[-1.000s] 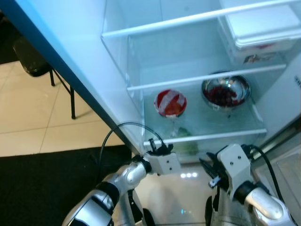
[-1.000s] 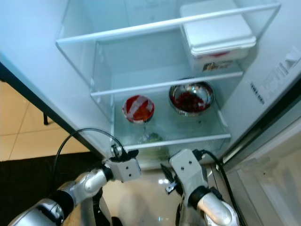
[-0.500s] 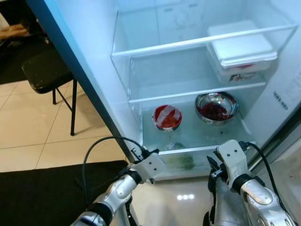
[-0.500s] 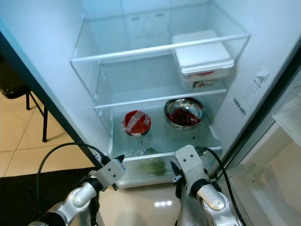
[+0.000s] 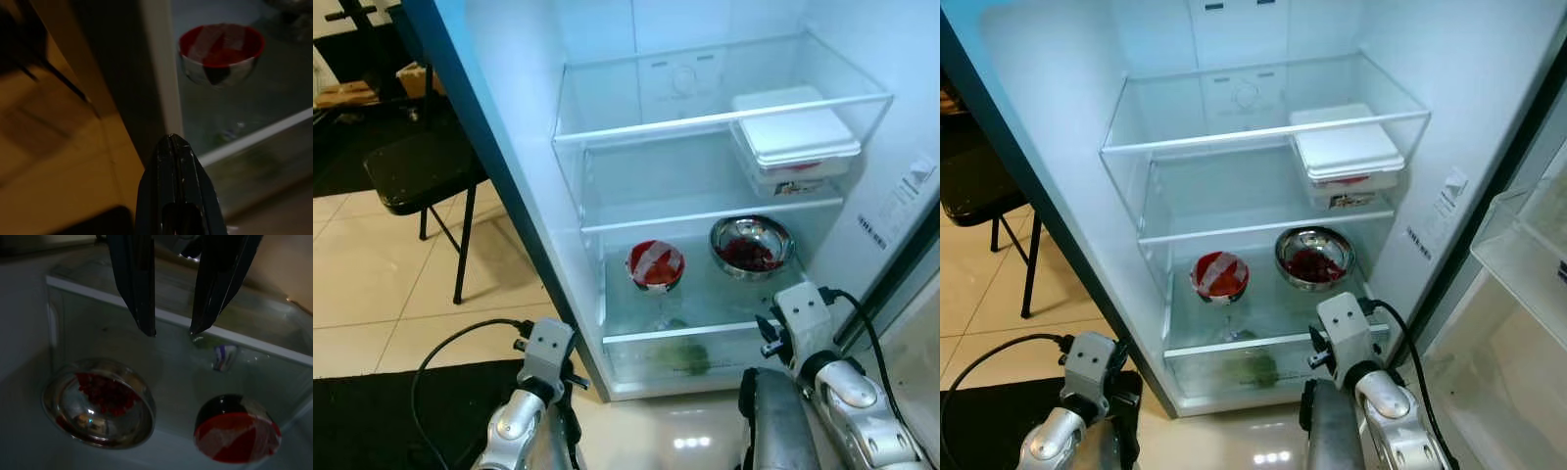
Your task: Restocking fridge
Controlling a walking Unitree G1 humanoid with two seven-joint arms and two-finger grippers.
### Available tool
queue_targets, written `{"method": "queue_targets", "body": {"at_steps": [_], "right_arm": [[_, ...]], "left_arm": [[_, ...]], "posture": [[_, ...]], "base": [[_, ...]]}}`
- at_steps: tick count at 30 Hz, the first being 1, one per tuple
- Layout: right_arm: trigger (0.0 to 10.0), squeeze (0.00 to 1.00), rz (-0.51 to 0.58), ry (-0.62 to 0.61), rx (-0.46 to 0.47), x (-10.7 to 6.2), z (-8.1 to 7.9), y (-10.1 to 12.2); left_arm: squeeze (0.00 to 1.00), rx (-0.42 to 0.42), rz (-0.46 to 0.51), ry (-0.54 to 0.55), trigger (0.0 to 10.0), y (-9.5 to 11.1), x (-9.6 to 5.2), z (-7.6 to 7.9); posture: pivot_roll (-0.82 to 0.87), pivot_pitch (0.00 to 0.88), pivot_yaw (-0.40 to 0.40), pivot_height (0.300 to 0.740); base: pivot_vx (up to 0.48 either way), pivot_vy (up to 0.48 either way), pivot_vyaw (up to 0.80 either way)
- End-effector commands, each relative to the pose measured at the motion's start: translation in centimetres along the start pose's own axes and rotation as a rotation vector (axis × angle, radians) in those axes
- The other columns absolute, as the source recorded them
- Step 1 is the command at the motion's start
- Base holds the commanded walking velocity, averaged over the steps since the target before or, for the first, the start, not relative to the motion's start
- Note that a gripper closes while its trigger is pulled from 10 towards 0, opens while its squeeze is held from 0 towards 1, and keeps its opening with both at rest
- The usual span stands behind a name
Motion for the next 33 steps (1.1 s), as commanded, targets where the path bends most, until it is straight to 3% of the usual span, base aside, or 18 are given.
{"method": "queue_targets", "body": {"at_steps": [1,2,3,4,8,11,18,21,30,33], "right_arm": [[10.0,0.00,-0.010,0.017,0.038,0.6,-0.5,-0.6],[10.0,0.00,-0.010,0.017,0.038,0.6,-0.5,-0.6],[10.0,0.00,-0.015,0.038,0.073,1.0,-0.8,-1.0],[10.0,0.00,-0.012,0.054,0.090,1.1,-1.1,-1.1],[10.0,0.00,-0.018,0.066,0.095,1.2,-1.3,-1.5],[10.0,0.00,-0.042,0.061,0.123,1.4,-1.4,-2.6],[10.0,0.00,-0.143,0.072,0.191,0.9,-2.6,-6.3],[10.0,0.00,-0.197,0.064,0.223,0.3,-3.0,-8.0],[10.0,0.00,-0.198,0.057,0.234,0.3,-2.8,-8.4],[10.0,0.00,-0.138,0.063,0.227,0.8,-2.3,-7.2]], "left_arm": [[0.00,-0.130,-0.027,-0.064,10.0,-0.8,-0.2,1.2],[0.00,-0.130,-0.027,-0.064,10.0,-0.8,-0.2,1.2],[0.00,-0.234,-0.009,-0.112,10.0,-0.4,-0.1,1.8],[0.00,-0.272,0.000,-0.124,10.0,-0.3,0.0,1.9],[0.00,-0.317,0.000,-0.135,10.0,-0.3,0.2,1.7],[0.00,-0.397,-0.014,-0.154,10.0,-0.6,0.0,1.4],[0.00,-0.420,-0.078,-0.163,10.0,-2.1,-1.2,0.5],[0.00,-0.450,-0.119,-0.191,10.0,-3.2,-2.0,1.0],[0.00,-0.436,-0.167,-0.221,10.0,-4.2,-2.8,1.6],[0.00,-0.401,-0.147,-0.264,10.0,-3.7,-2.3,2.6]], "posture": [[-0.05,0.000,0.068,0.304],[-0.05,0.000,0.068,0.304],[-0.04,0.000,0.062,0.304],[-0.04,0.000,0.063,0.308],[-0.05,0.000,0.061,0.322],[-0.05,0.000,0.059,0.337],[-0.04,0.000,0.048,0.366],[-0.03,0.000,0.046,0.381],[-0.04,0.000,0.049,0.400],[-0.04,0.000,0.044,0.415]], "base": [[0.000,0.000,0.00],[0.000,0.000,0.00],[0.000,0.000,0.00],[0.000,0.000,0.00],[0.000,0.000,0.00],[0.000,0.000,0.00],[0.000,0.000,0.00],[0.000,0.000,0.00],[0.000,0.000,0.00],[0.000,0.000,0.00]]}}
Point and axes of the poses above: a point about 5 cm out from each wrist's last joint towards the gripper, its own x axis pointing out of the wrist towards the gripper, its own y axis along the axis of the wrist's last joint, z = x × y, the point moved 4 cm from there along x, pointing out of the wrist towards the gripper, and after that the axes turned 1 degree about x, right-handed, at the moved point
